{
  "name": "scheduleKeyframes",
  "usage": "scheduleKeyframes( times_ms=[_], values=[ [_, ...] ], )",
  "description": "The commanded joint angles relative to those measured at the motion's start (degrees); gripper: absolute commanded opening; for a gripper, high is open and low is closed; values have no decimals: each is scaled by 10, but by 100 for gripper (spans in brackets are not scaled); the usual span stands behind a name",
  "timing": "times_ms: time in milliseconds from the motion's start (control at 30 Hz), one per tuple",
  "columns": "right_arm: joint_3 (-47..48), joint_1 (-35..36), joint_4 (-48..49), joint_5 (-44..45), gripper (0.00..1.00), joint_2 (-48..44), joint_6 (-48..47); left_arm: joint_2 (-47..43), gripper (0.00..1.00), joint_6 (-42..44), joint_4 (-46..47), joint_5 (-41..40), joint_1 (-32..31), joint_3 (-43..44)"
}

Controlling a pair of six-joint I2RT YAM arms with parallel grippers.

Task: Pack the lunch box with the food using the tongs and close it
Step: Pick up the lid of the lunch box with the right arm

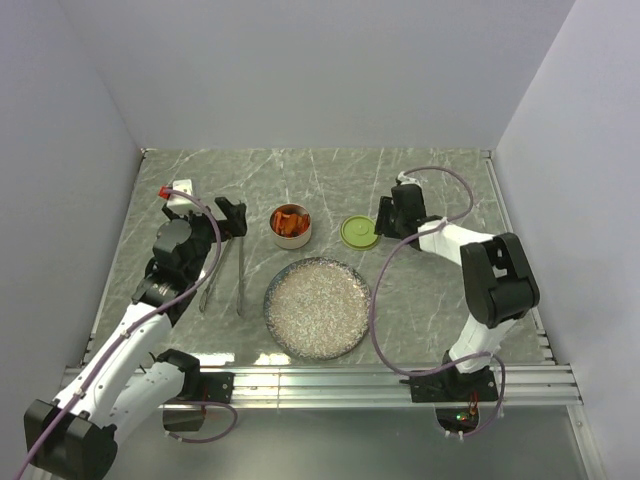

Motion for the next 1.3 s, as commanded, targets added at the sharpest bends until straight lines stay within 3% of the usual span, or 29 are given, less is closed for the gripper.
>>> scheduleKeyframes(
  times_ms=[0, 500, 800, 867, 1133, 1267],
  values=[
    [57, 10, -66, 19, 55, 24, -2, -22, 99, -9, 21, 35, -3, -7],
    [155, 24, -153, 31, 49, 108, -10, -9, 99, -7, 29, 54, -3, -10],
    [195, 26, -201, -8, 20, 148, -22, -28, 99, -7, 30, 55, -3, -18],
    [199, 27, -206, -7, 0, 153, -23, -30, 99, -7, 31, 57, -3, -19],
    [131, 27, -155, 17, 0, 89, -9, -16, 99, -6, 43, 71, -3, -17],
    [80, 28, -122, 61, 0, 26, 4, -10, 100, -3, 80, 116, -3, -29]
  ],
)
